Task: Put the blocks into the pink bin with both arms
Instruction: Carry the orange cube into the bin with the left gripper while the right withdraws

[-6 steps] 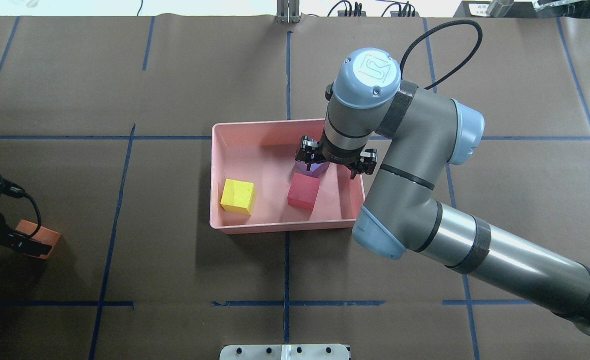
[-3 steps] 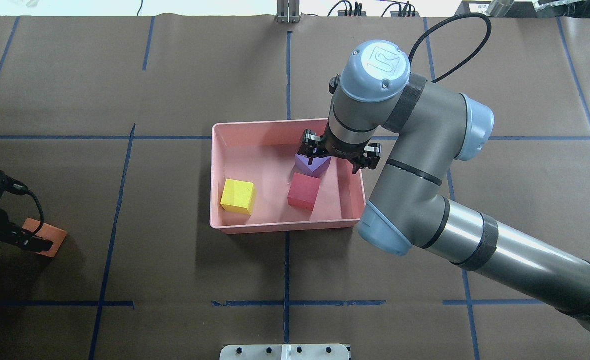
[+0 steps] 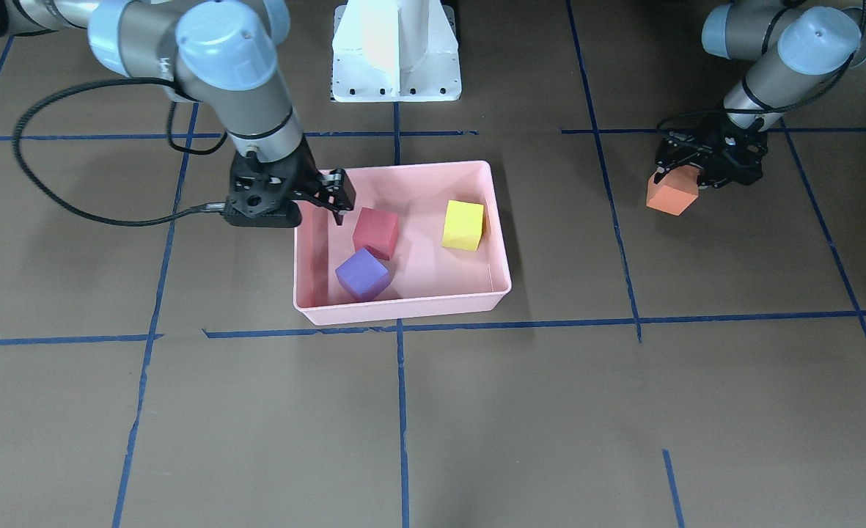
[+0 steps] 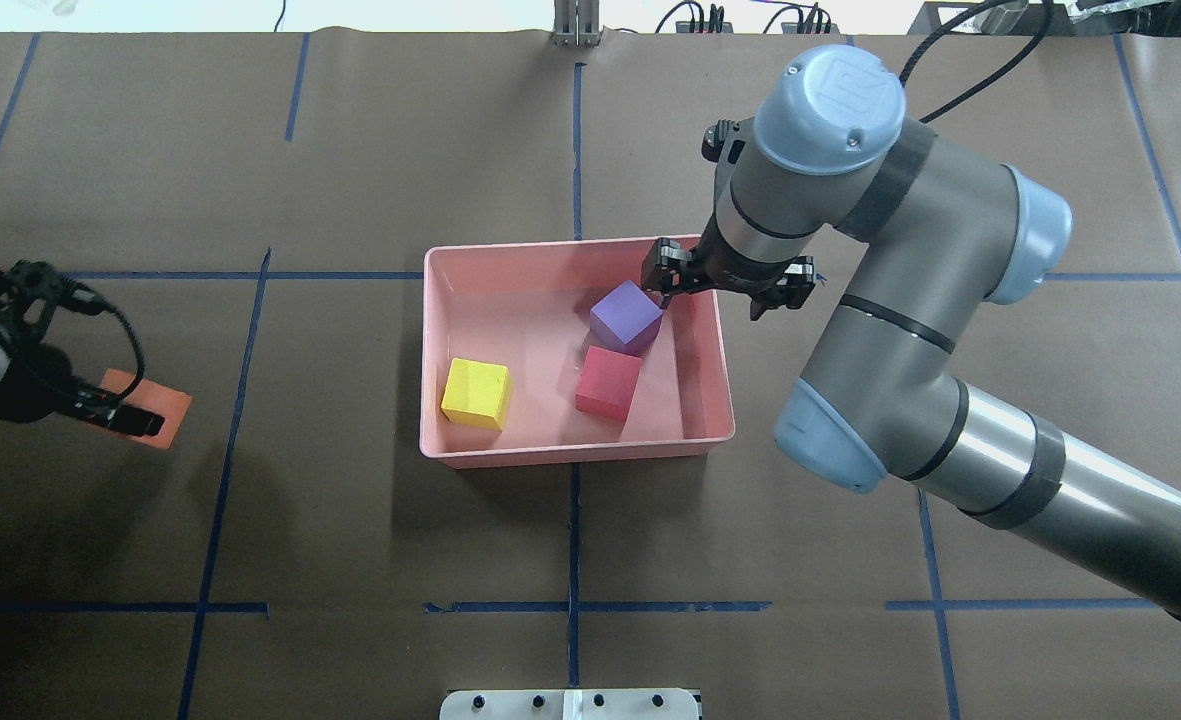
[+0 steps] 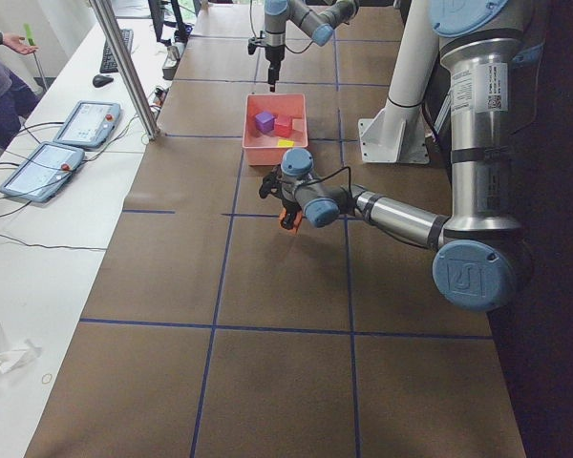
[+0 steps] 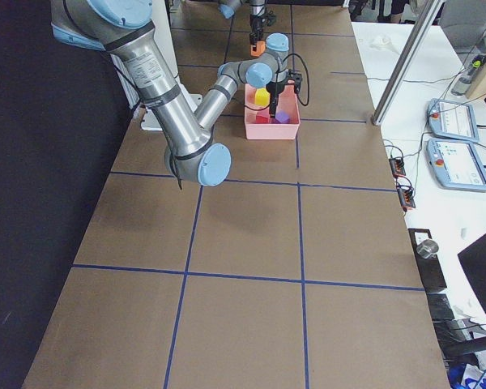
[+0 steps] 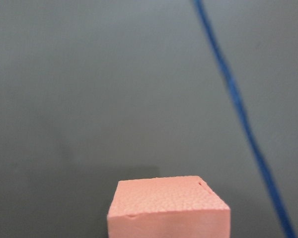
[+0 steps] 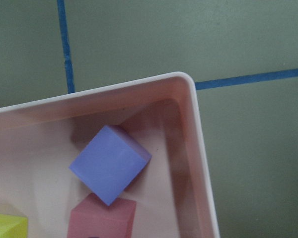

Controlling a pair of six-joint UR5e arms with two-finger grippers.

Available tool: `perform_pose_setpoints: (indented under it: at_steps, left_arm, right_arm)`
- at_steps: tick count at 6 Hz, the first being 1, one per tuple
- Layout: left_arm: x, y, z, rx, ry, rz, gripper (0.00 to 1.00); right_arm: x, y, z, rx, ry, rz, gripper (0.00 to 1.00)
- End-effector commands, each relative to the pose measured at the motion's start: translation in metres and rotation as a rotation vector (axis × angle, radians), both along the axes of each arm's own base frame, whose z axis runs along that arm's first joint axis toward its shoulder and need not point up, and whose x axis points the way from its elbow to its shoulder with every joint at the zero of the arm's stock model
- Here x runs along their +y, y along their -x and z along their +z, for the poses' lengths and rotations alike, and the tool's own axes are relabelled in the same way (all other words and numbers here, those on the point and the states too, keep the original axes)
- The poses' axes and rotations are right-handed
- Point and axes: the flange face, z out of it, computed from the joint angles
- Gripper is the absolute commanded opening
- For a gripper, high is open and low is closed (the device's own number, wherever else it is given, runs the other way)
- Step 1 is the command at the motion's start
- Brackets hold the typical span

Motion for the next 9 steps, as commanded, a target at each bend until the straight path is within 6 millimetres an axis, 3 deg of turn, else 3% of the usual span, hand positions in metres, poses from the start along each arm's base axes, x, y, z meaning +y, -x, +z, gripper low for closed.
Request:
perform_pose_setpoints:
  at_steps: [1, 2, 3, 4, 5, 6, 7, 8, 9]
  left_arm:
    - [-0.050, -0.045, -0.144, -0.013, 0.066, -0.040, 0.51]
    - [-0.065, -0.067, -0.215, -0.013, 0.125, -0.073, 0.51]
    - [-0.060, -0.103, -0.265, 0.012, 0.202, -0.104, 0.51]
    - [-0.066, -0.146, -0.307, 0.027, 0.247, -0.122, 0.51]
    - [-0.066, -0.201, -0.338, 0.005, 0.255, -0.165, 0.53]
    - [-0.076, -0.228, -0.353, -0.019, 0.240, -0.191, 1.00]
    - [-0.077, -0.224, -0.345, -0.027, 0.232, -0.192, 1.00]
    - [-0.083, -0.208, -0.332, -0.038, 0.202, -0.177, 1.00]
    - [-0.076, -0.172, -0.298, -0.048, 0.136, -0.145, 1.00]
  right_arm:
    - [-0.015, -0.038, 0.030, 0.022, -0.095, -0.086, 1.00]
    - [-0.029, -0.066, 0.051, 0.032, -0.118, -0.117, 1.00]
    - [-0.041, -0.097, 0.079, 0.047, -0.143, -0.155, 1.00]
    - [-0.049, -0.131, 0.107, 0.059, -0.165, -0.189, 1.00]
    - [-0.046, -0.150, 0.125, 0.074, -0.187, -0.211, 1.00]
    - [-0.043, -0.161, 0.134, 0.080, -0.195, -0.219, 1.00]
    - [-0.038, -0.168, 0.138, 0.082, -0.198, -0.220, 1.00]
    - [-0.036, -0.186, 0.151, 0.096, -0.218, -0.233, 1.00]
    - [-0.037, -0.213, 0.172, 0.109, -0.246, -0.267, 1.00]
